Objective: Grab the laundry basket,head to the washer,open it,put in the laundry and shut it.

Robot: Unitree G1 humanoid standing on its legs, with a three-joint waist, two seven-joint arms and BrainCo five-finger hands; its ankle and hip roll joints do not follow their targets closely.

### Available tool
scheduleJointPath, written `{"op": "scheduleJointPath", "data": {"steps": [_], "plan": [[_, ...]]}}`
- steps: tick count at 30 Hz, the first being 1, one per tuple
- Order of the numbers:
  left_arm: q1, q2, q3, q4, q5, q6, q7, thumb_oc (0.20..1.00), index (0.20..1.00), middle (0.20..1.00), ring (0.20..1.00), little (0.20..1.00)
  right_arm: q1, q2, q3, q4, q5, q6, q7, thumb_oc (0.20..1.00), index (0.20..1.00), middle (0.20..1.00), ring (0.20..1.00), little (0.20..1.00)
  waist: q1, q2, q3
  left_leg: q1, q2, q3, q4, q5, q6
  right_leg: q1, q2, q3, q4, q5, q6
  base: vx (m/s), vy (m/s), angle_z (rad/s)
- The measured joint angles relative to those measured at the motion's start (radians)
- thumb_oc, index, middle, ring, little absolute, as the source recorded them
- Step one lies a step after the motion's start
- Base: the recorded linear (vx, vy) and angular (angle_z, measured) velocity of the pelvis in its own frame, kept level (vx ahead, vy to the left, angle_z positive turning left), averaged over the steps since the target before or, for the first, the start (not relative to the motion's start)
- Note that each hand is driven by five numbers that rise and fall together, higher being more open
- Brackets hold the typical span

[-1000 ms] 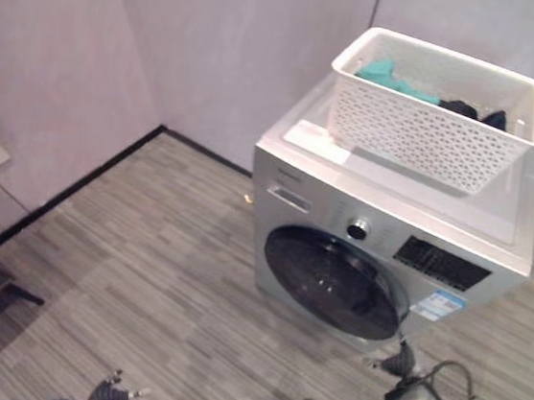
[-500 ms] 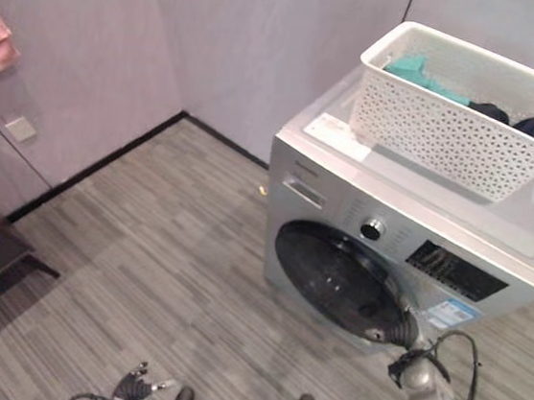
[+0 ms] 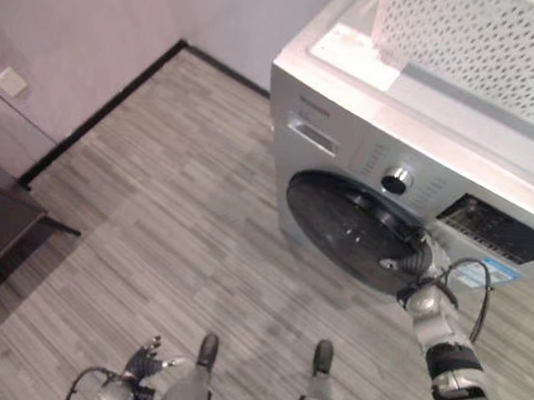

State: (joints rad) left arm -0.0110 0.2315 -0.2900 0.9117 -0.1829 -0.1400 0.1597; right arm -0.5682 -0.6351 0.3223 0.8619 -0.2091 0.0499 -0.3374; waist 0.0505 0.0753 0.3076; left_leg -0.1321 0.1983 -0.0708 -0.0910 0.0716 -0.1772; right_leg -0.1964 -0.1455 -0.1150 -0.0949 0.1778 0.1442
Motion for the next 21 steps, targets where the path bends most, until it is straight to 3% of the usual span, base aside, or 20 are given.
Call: {"op": "scheduleJointPath", "data": {"steps": [3, 7, 12, 13, 16, 18, 19, 21], "plan": [[-0.041, -0.002, -0.016, 0.002, -0.013, -0.01, 0.011, 1.0, 1.0, 1.0, 1.0, 1.0, -0.053, -0.002, 0.014, 0.03, 0.02, -0.019, -0.031, 1.0, 1.0, 1.0, 1.0, 1.0, -0.008, -0.01, 0.025, -0.028, -0.001, -0.005, 0.0, 0.008, 0.002, -0.026, 0.0, -0.001, 0.002, 0.005, -0.002, -0.04, 0.008, 0.02], [-0.072, -0.004, -0.034, 0.002, -0.015, -0.019, 0.022, 1.0, 1.0, 1.0, 1.0, 1.0, -0.125, 0.016, 0.069, 0.126, 0.039, -0.004, -0.033, 1.0, 1.0, 1.0, 1.0, 1.0, 0.0, 0.006, 0.034, -0.056, -0.001, -0.007, 0.0, 0.012, 0.0, -0.051, -0.001, -0.002, -0.003, 0.002, -0.001, -0.02, 0.002, 0.02], [-0.079, -0.017, -0.028, 0.013, -0.007, -0.019, 0.04, 1.0, 1.0, 1.0, 1.0, 1.0, -0.05, 0.033, 0.073, -0.042, 0.044, 0.024, -0.033, 1.0, 1.0, 1.0, 1.0, 1.0, -0.02, 0.01, 0.036, -0.055, 0.003, -0.003, -0.001, 0.018, -0.002, -0.054, 0.005, 0.0, 0.005, 0.012, -0.003, 0.02, -0.009, -0.03], [-0.073, -0.029, -0.027, 0.018, 0.009, -0.004, 0.056, 1.0, 1.0, 1.0, 1.0, 1.0, 0.048, 0.051, 0.076, -0.198, 0.056, 0.021, -0.023, 1.0, 1.0, 1.0, 1.0, 1.0, -0.04, 0.007, 0.036, -0.035, 0.006, 0.001, -0.001, 0.018, -0.002, -0.036, 0.009, 0.001, 0.006, 0.014, -0.005, 0.07, -0.031, -0.06], [-0.058, -0.042, -0.02, 0.009, 0.048, 0.013, 0.056, 1.0, 1.0, 1.0, 1.0, 1.0, 0.207, 0.153, 0.108, -0.321, 0.081, -0.003, 0.036, 1.0, 1.0, 1.0, 1.0, 1.0, -0.056, -0.005, 0.027, 0.037, 0.02, 0.024, -0.002, -0.002, -0.004, 0.025, 0.02, 0.005, 0.006, 0.0, -0.008, 0.09, -0.038, -0.15], [-0.056, -0.039, -0.009, 0.004, 0.061, 0.014, 0.057, 1.0, 1.0, 1.0, 1.0, 1.0, 0.257, 0.206, 0.154, -0.34, 0.083, -0.011, 0.072, 1.0, 1.0, 1.0, 1.0, 1.0, -0.056, -0.017, 0.013, 0.045, 0.024, 0.027, -0.002, -0.01, -0.003, 0.028, 0.024, 0.011, 0.005, -0.008, -0.01, 0.1, -0.027, -0.13], [-0.032, -0.025, -0.005, -0.02, 0.081, 0.021, 0.056, 1.0, 1.0, 1.0, 1.0, 1.0, 0.307, 0.284, 0.17, -0.342, 0.1, -0.023, 0.075, 1.0, 1.0, 1.0, 1.0, 1.0, -0.054, -0.035, -0.002, 0.071, 0.032, 0.029, -0.002, -0.011, -0.005, 0.053, 0.033, 0.013, 0.005, -0.009, -0.013, 0.11, 0.0, -0.08], [-0.012, -0.019, -0.012, -0.029, 0.101, 0.036, 0.055, 1.0, 1.0, 1.0, 1.0, 1.0, 0.344, 0.36, 0.22, -0.311, 0.164, -0.029, 0.12, 1.0, 1.0, 1.0, 1.0, 1.0, -0.035, -0.051, -0.035, 0.107, 0.037, 0.037, -0.002, -0.024, -0.004, 0.082, 0.036, 0.02, 0.0, -0.023, -0.016, 0.12, 0.001, -0.09]]}}
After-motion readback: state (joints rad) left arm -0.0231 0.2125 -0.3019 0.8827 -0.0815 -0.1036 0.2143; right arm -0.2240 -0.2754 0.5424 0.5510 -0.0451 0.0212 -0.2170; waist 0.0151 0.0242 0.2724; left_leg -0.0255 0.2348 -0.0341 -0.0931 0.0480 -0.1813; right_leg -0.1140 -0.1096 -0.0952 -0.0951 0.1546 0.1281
